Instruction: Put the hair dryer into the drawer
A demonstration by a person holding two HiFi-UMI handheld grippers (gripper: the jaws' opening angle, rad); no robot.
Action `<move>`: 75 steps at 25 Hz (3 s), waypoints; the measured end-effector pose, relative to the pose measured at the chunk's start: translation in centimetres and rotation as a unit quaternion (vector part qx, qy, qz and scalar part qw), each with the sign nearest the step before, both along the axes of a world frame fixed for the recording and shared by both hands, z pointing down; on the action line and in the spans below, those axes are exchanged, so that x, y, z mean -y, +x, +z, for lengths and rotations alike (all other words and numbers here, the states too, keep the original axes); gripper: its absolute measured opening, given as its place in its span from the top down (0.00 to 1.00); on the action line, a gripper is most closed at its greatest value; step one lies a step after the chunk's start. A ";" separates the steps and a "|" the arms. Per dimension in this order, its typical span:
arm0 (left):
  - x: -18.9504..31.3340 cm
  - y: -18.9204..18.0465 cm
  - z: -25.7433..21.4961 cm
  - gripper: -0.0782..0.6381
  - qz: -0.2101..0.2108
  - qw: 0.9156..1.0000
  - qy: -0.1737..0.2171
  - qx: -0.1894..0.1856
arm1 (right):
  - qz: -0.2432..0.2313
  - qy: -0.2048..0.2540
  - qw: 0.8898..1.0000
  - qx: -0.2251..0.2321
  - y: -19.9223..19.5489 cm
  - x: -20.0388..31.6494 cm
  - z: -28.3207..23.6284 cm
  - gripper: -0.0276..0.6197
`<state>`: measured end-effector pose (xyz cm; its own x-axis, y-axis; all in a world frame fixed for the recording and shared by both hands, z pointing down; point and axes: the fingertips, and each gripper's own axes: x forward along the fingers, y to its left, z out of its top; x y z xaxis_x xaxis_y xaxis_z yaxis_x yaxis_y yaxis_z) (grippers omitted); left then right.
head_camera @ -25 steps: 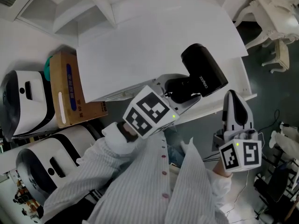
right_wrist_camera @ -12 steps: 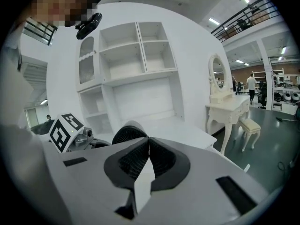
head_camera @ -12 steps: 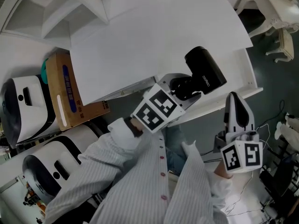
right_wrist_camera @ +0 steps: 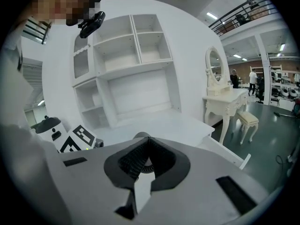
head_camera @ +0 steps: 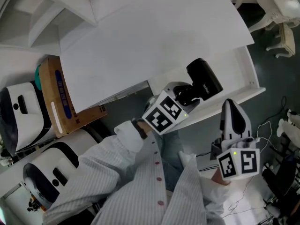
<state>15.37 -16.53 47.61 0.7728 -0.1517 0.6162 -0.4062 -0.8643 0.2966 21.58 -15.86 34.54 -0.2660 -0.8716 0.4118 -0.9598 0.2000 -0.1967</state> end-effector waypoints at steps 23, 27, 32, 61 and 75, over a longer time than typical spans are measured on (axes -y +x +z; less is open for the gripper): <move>-1.9 2.9 14.7 0.58 0.066 0.991 -0.043 0.113 | 0.028 -0.050 0.998 0.031 0.8 -1.0 6.9 0.94; -2.4 2.9 16.8 0.58 0.077 0.986 -0.045 0.140 | 0.030 -0.056 0.997 0.035 1.0 -1.2 7.7 0.94; -2.8 3.0 18.7 0.58 0.085 0.982 -0.048 0.161 | 0.025 -0.060 0.997 0.035 0.9 -1.0 8.2 0.94; -3.7 3.3 20.6 0.52 0.100 0.975 -0.079 0.181 | 0.027 -0.071 0.996 0.042 1.7 -0.9 9.0 0.94; -2.9 3.9 16.5 0.52 0.096 0.983 -0.045 0.151 | 0.016 -0.062 0.997 0.038 1.3 -1.0 7.6 0.94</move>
<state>19.26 -13.65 64.15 0.5609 0.0446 0.8267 -0.3187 -0.9100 0.2654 22.88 -14.91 42.13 -0.2742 -0.8235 0.4967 -0.9464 0.1395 -0.2912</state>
